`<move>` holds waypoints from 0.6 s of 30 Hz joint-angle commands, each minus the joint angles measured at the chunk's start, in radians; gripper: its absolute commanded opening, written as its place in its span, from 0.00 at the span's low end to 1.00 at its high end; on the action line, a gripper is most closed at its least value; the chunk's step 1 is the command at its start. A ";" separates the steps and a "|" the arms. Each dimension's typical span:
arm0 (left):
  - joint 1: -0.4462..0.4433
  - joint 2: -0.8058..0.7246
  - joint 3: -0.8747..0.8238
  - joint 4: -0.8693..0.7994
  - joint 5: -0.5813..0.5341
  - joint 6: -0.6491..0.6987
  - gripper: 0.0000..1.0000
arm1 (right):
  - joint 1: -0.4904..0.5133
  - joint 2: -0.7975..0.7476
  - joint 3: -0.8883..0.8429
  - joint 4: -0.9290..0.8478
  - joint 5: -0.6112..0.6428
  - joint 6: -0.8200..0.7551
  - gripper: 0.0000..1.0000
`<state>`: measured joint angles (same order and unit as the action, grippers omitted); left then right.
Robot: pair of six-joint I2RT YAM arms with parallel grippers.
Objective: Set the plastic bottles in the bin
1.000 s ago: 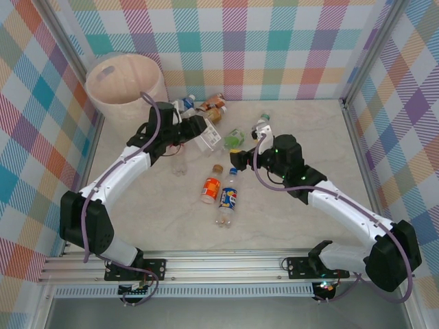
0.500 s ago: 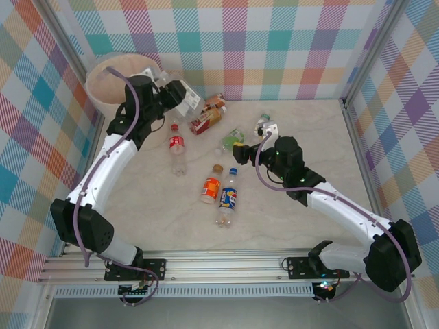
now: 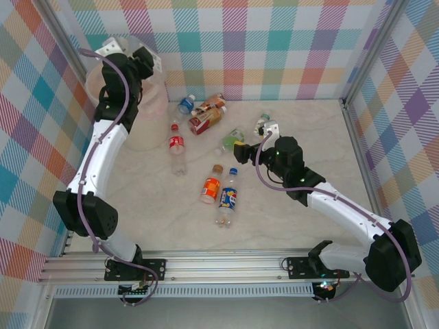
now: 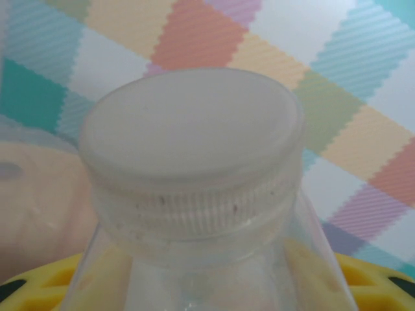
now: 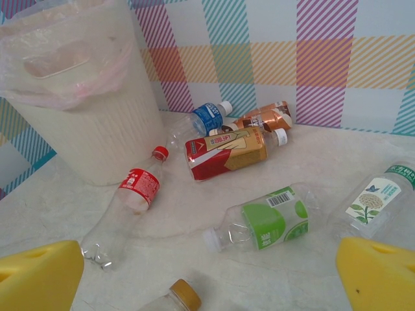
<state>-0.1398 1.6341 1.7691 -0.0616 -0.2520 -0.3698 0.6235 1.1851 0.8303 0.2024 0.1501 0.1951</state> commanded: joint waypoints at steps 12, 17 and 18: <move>0.170 0.230 0.197 -0.151 -0.046 -0.010 0.51 | 0.007 0.000 0.023 0.003 -0.005 0.049 1.00; 0.210 0.374 0.375 -0.325 0.031 -0.091 0.52 | 0.007 0.009 0.027 0.002 -0.015 0.070 1.00; 0.213 0.405 0.409 -0.348 0.041 -0.107 0.52 | 0.007 0.011 0.030 0.000 -0.016 0.075 1.00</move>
<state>0.0555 1.9961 2.0926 -0.2974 -0.2687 -0.4068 0.6235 1.1877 0.8307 0.1974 0.1459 0.2405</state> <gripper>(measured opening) 0.537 0.996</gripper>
